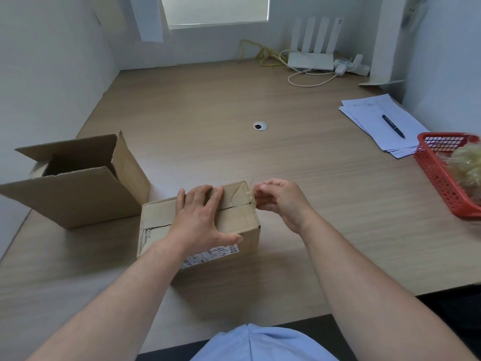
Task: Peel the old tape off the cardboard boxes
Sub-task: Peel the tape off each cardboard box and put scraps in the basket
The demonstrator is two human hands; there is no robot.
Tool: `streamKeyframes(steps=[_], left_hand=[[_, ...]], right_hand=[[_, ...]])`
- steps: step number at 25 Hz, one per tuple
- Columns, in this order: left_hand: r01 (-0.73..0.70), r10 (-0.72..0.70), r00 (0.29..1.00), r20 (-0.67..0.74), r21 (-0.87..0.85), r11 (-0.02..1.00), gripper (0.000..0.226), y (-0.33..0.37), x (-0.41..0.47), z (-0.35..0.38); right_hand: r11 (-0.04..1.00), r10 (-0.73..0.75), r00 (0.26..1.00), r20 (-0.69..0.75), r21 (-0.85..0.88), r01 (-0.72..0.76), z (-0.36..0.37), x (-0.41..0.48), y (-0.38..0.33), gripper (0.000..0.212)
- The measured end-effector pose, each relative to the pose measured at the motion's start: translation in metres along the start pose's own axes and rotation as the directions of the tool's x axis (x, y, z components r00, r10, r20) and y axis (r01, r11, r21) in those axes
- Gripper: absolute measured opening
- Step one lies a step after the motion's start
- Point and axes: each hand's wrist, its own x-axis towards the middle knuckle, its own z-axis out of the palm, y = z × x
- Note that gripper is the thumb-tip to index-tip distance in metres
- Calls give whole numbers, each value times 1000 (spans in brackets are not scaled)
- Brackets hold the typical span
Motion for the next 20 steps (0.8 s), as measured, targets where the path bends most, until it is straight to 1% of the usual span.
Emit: streamKeyframes(steps=[1, 2, 4, 6, 7, 8, 9, 11, 13, 14, 15, 18, 19, 20], left_hand=[[18, -18, 1000, -5, -7, 1000, 127, -2, 0, 0], [30, -30, 1000, -6, -13, 999, 126, -3, 1, -1], [34, -34, 999, -1, -6, 999, 126, -3, 1, 0], [33, -33, 999, 0, 2, 999, 124, -3, 2, -1], [32, -32, 999, 0, 0, 999, 123, -3, 2, -1], [30, -30, 1000, -2, -2, 1000, 121, -3, 2, -1], [28, -28, 1000, -5, -3, 1000, 121, -3, 2, -1], [23, -23, 1000, -4, -3, 1000, 120, -3, 1, -1], [18, -18, 1000, -9, -4, 1000, 120, -2, 2, 0], [12, -12, 1000, -15, -5, 1000, 120, -2, 2, 1], [6, -6, 1000, -21, -3, 1000, 119, -2, 2, 1], [-10, 10, 999, -33, -10, 1000, 119, -6, 2, 2], [-18, 18, 999, -39, -14, 1000, 119, -8, 2, 2], [-28, 28, 999, -44, -15, 999, 119, -10, 2, 1]], right_hand=[[1000, -4, 999, 44, -13, 4, -3, 0, -1, 14], [996, -26, 998, 65, -86, 32, -4, -1, -1, 16], [951, -102, 991, 81, -286, 121, 0, -2, 0, 5], [870, -164, 985, 50, -463, 169, 9, 0, 7, 13], [846, -191, 981, -9, -508, 161, 12, 2, 10, 13], [859, -207, 976, -63, -490, 150, 14, 4, 12, 11], [899, -199, 975, -98, -414, 142, 14, 5, 14, 10], [978, -96, 982, -160, -197, 63, 15, 6, 18, 12], [999, -1, 975, -222, -50, -11, 16, 8, 23, 11], [999, 35, 966, -256, -8, -39, 18, 9, 25, 17], [998, 67, 956, -287, 5, -68, 20, 11, 26, 24], [975, 166, 924, -345, -82, -206, 22, 12, 25, 36], [959, 226, 919, -324, -93, -269, 20, 11, 26, 36], [940, 300, 915, -271, -77, -331, 19, 10, 27, 35]])
